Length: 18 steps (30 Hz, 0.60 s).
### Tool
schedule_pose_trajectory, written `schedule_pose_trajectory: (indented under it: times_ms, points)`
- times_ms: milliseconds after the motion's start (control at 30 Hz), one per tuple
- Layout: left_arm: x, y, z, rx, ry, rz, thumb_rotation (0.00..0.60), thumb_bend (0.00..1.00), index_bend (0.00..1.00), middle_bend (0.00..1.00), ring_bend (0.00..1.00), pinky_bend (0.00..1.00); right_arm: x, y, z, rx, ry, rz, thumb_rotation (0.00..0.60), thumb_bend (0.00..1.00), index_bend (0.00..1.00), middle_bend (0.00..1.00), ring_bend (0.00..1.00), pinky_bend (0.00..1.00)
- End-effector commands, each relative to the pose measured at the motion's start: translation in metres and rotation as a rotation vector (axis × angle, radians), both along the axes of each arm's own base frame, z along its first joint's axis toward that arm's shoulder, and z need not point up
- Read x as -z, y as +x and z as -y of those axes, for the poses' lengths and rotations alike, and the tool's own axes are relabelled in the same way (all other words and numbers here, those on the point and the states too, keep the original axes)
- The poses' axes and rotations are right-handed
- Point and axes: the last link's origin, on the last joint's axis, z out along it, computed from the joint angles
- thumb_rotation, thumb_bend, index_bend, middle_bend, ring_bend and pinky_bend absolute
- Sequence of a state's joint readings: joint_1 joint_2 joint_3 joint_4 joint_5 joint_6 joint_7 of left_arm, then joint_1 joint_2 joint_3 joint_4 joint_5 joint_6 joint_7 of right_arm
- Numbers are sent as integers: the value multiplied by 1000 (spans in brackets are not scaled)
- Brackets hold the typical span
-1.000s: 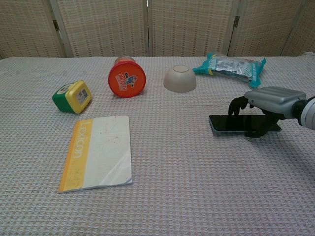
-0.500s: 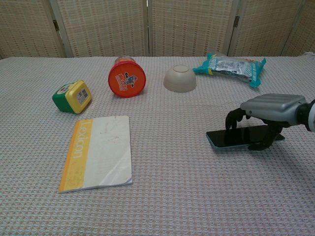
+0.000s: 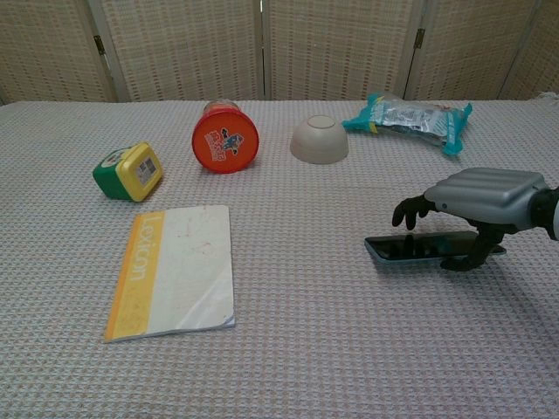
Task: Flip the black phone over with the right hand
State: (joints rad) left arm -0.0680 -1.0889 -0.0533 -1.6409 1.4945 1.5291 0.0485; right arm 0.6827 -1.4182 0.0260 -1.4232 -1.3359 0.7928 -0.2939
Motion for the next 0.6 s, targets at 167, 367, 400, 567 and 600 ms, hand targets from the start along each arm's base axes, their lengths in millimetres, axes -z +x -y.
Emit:
schedule_pose_trajectory:
  times_ms: [167, 367, 400, 567, 600]
  points:
    - [0, 1, -1, 3, -1, 0, 600, 201, 280, 215, 163, 252, 1, 3, 3, -6, -16, 30, 600, 369, 205, 258, 237, 264]
    - [0, 1, -1, 2, 0, 0, 600, 201, 280, 215, 163, 252, 0, 4, 15, 20, -56, 65, 600, 470, 205, 293, 237, 264]
    - [0, 1, -1, 1, 0, 0, 600, 201, 280, 215, 163, 252, -1, 4, 18, 28, -65, 70, 600, 477, 208, 299, 237, 264]
    - [-1, 0, 0, -2, 1, -1, 600, 200, 279, 215, 163, 252, -6, 0, 32, 67, -102, 72, 600, 510, 221, 319, 237, 273]
    - [-1, 0, 0, -3, 1, -1, 600, 200, 279, 215, 163, 252, -7, -2, 34, 76, -108, 72, 600, 511, 221, 320, 237, 276]
